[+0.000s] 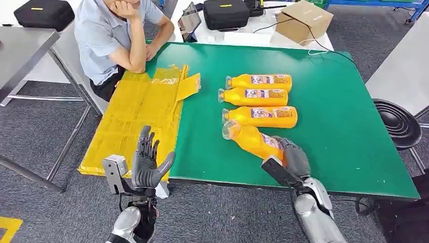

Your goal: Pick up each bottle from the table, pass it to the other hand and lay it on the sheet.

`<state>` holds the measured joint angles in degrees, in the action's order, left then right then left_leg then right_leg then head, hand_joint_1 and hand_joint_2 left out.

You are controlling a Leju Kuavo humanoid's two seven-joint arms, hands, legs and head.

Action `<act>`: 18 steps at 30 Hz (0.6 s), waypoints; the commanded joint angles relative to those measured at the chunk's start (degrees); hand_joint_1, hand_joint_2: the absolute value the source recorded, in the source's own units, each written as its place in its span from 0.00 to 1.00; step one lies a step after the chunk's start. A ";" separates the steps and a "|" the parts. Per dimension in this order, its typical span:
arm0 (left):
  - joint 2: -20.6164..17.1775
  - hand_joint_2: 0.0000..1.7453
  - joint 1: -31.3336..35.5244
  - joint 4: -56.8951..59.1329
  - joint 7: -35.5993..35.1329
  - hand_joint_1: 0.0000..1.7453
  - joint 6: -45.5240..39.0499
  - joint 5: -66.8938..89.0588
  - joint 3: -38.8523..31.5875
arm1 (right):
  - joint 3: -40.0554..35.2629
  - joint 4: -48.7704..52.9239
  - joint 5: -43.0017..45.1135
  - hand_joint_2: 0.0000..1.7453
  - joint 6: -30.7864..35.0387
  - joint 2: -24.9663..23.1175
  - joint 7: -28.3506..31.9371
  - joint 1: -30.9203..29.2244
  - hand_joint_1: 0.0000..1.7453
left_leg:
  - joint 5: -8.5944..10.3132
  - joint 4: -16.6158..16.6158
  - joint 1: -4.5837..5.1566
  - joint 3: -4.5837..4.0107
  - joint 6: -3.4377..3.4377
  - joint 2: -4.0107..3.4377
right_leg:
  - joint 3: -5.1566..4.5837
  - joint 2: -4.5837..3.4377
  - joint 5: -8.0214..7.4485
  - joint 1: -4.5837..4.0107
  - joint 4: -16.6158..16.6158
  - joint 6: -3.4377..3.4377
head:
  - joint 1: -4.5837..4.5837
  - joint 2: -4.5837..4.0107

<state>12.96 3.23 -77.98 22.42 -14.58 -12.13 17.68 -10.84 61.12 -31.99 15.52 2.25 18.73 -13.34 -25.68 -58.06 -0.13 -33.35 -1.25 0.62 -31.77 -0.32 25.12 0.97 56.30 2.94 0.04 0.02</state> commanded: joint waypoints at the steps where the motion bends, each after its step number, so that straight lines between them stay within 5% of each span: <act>1: -1.50 1.00 5.83 13.56 -0.93 0.00 4.26 -0.91 3.39 | -6.31 12.35 5.68 1.00 -0.96 -3.93 3.26 -0.69 1.00 | 0.04 0.03 -0.03 -0.01 0.13 -0.12 | -0.06 -0.03 -0.03 -0.05 -0.01 -0.18 | 0.00 0.00; 18: -3.29 1.00 4.90 6.41 1.37 0.00 8.99 1.06 9.52 | -15.86 -0.97 5.65 1.00 -4.17 -6.71 2.44 -8.90 1.00 | 0.01 0.01 0.01 -0.14 0.09 -0.22 | -0.15 -0.17 -0.04 0.01 0.02 -0.11 | 0.00 0.00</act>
<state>12.26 6.21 -70.82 21.66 -4.48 -13.22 23.41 -18.51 70.89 -24.50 13.69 -2.60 21.84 -14.75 -25.65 -58.06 -0.10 -33.56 -1.23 0.60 -31.94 -0.33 25.11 1.01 56.31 2.93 0.04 0.02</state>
